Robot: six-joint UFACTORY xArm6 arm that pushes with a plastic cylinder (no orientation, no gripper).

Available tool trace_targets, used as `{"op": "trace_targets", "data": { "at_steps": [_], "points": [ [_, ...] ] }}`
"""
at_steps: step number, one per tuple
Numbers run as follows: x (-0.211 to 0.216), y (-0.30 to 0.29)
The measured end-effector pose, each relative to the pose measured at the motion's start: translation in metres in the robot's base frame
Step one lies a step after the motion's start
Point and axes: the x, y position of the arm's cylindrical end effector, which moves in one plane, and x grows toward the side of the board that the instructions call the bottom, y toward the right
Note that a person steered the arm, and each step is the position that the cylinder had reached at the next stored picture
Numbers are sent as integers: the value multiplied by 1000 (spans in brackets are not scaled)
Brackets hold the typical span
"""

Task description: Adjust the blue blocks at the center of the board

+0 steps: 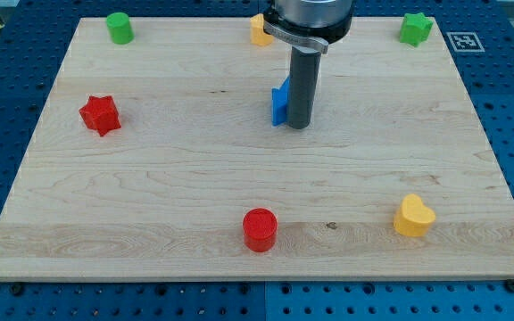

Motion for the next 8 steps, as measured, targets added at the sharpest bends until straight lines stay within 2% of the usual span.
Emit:
{"op": "trace_targets", "data": {
  "at_steps": [2, 3, 4, 5, 6, 7, 8],
  "points": [
    [14, -8],
    [6, -62],
    [7, -83],
    [-26, -127],
    [-48, -110],
    [-53, -103],
    [-93, -99]
  ]
}}
